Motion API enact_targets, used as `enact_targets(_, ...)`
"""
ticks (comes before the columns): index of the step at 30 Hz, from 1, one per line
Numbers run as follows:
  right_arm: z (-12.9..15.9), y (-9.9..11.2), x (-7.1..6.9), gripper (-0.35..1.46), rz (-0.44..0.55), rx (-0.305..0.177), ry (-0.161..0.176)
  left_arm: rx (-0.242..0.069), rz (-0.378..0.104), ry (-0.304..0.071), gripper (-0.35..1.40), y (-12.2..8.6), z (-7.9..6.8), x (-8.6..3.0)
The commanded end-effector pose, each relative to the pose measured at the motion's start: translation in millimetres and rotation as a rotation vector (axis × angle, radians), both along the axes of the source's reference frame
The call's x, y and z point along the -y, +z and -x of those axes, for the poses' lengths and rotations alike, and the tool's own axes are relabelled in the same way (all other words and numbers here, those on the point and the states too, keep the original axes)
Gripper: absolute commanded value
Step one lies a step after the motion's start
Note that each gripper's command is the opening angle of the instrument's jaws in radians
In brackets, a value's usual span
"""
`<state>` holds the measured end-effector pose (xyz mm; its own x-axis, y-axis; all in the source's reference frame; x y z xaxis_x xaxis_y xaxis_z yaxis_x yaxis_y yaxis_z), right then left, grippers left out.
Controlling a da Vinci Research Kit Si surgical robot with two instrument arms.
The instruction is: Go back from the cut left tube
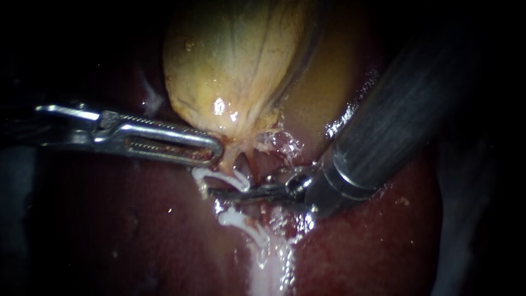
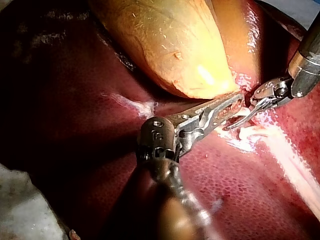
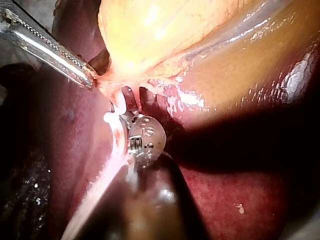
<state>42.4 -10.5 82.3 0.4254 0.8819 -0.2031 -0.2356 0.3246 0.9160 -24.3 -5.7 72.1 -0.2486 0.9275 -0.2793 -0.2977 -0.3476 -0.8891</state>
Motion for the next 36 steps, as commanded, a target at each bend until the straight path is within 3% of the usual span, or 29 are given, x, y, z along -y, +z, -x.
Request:
enact_targets(1, 0.0, 0.0, 0.0, -0.35, 0.001, 0.001, -0.002, 0.0, 0.0, 0.0, -0.35, 0.0, 0.0, 0.0)
enact_targets(8, 0.0, 0.1, 0.2, -0.33, 0.004, 0.008, -0.004, 0.001, 0.0, 0.001, -0.35, 0.0, -0.1, 0.0)
enact_targets(11, -0.1, -0.2, 0.2, 0.56, 0.027, 0.029, 0.031, 0.001, 0.0, 0.001, -0.35, 0.0, -0.1, 0.0)
enact_targets(12, -0.1, -0.2, 0.2, 0.78, 0.033, 0.036, 0.04, 0.001, 0.0, 0.001, -0.35, 0.0, -0.1, 0.0)
enact_targets(15, -0.1, -0.4, 0.2, 1.2, 0.063, 0.068, 0.084, 0.001, 0.0, 0.001, -0.35, 0.0, -0.1, 0.0)
enact_targets(20, -0.2, -0.8, 0.4, 1.32, 0.06, 0.089, 0.112, 0.001, 0.0, 0.002, -0.35, 0.1, -0.2, -0.1)
enact_targets(25, -0.2, -1.5, 0.8, 1.39, 0.1, 0.079, 0.094, 0.002, 0.0, 0.003, -0.35, 0.4, -0.3, -0.2)
enact_targets(28, 0.0, -2.0, 1.0, 1.42, 0.155, 0.054, 0.068, 0.003, 0.0, 0.004, -0.35, 0.5, -0.5, -0.3)
enact_targets(36, 1.9, -4.1, 1.4, 1.44, 0.361, -0.03, -0.042, 0.002, 0.001, 0.003, -0.35, 1.0, -0.8, -0.7)
